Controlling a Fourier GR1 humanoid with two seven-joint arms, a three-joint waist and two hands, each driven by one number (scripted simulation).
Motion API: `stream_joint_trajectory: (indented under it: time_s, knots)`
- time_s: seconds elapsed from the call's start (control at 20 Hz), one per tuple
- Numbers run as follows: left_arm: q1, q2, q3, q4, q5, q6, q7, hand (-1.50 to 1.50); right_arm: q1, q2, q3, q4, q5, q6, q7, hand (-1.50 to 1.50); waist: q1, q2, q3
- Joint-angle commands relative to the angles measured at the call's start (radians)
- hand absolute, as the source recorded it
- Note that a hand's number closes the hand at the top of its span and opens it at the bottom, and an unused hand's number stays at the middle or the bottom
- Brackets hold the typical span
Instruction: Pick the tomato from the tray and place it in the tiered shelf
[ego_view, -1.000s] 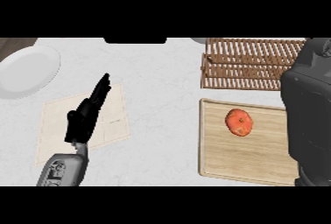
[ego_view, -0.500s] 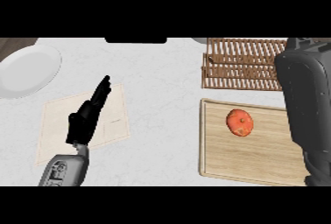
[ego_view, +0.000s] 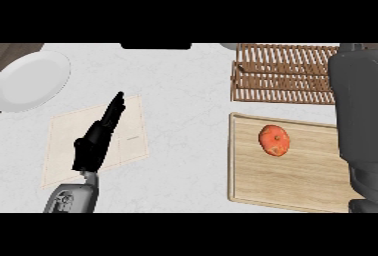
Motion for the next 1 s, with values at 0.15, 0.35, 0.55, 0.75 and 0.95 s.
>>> stream_joint_trajectory:
  time_s: [0.15,0.35,0.55,0.75,0.95]
  knots:
    - [0.043,0.007,-0.008,-0.062,-0.005,-0.004,0.020,0.00,-0.083,-0.058,-0.060,0.204,-0.095,-0.091,-0.125,1.50,0.005,0.000,-0.001]
    - [0.014,0.007,0.006,-0.019,0.001,-0.003,0.003,0.00,0.010,-0.149,-0.047,0.196,0.093,-0.035,0.052,1.50,-0.015,-0.006,-0.002]
    - [-0.065,0.049,0.063,-0.017,0.045,-0.041,0.073,0.00,0.045,-0.090,-0.027,0.145,0.140,-0.078,0.146,-1.50,-0.015,-0.005,-0.001]
    - [0.004,0.017,0.018,-0.011,0.010,-0.020,0.007,0.00,0.038,-0.094,-0.054,0.147,0.075,-0.116,0.125,-1.50,-0.008,-0.003,-0.001]
    - [-0.001,0.016,0.013,-0.041,-0.001,-0.010,0.039,0.00,0.016,-0.090,-0.078,0.109,-0.012,-0.110,0.111,-1.50,-0.006,-0.003,-0.001]
